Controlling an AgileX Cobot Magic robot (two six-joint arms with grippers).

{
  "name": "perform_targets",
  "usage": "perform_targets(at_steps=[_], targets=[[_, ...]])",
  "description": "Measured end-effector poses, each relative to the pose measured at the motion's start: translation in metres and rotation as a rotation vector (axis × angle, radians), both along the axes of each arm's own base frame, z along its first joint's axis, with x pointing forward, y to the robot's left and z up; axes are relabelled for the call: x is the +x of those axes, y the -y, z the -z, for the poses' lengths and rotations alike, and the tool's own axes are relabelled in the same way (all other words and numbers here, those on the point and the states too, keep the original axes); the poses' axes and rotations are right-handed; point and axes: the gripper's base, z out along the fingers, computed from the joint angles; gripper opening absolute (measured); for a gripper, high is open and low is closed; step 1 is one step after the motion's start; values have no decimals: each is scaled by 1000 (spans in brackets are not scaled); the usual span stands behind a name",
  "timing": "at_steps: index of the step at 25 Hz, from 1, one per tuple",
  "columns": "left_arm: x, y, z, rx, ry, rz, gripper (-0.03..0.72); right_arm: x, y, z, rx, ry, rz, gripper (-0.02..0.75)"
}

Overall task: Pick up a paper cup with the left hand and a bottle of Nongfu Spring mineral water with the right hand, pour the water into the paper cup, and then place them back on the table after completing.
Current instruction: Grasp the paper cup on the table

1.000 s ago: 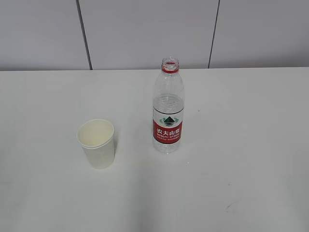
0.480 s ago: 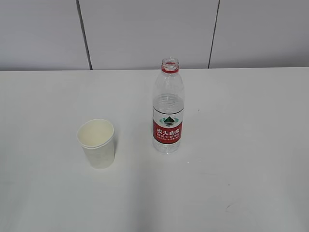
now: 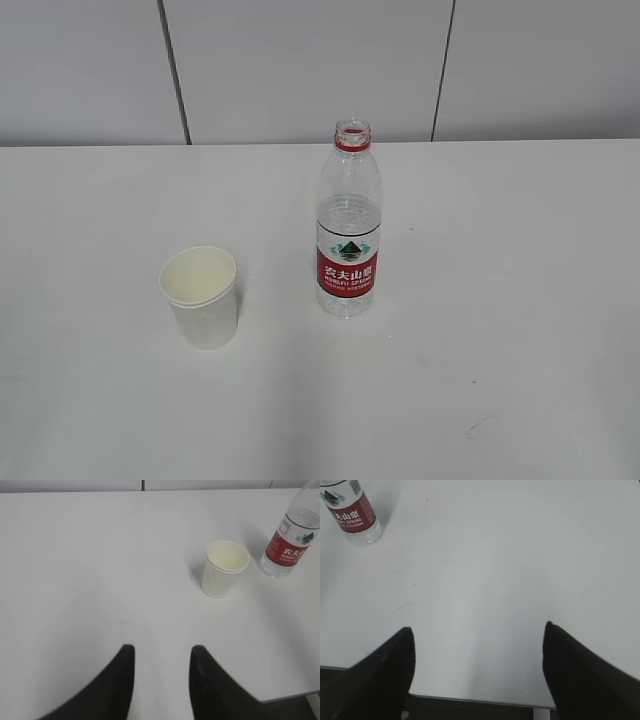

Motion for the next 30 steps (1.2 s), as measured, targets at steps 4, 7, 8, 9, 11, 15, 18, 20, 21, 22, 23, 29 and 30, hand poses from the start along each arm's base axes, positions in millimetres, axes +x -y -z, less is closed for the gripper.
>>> perform_targets(at_steps=[4,7,8,9,11,15,18,20,21,22,23,29,30], targets=[[0,0,0,0,0,0,240,0,0,0,0,0,0,587],[0,0,0,0,0,0,240,0,0,0,0,0,0,587],[0,0,0,0,0,0,240,0,0,0,0,0,0,587],[0,0,0,0,0,0,240,0,0,0,0,0,0,587],[0,0,0,0,0,0,240,0,0,0,0,0,0,587],[0,0,0,0,0,0,240,0,0,0,0,0,0,587],[0,0,0,0,0,0,240,0,0,0,0,0,0,587],[0,0,0,0,0,0,240,0,0,0,0,0,0,587],[0,0,0,0,0,0,240,0,0,0,0,0,0,587],[0,0,0,0,0,0,240,0,0,0,0,0,0,587],[0,0,0,0,0,0,240,0,0,0,0,0,0,587],[0,0,0,0,0,0,240,0,0,0,0,0,0,587],[0,0,0,0,0,0,240,0,0,0,0,0,0,587]])
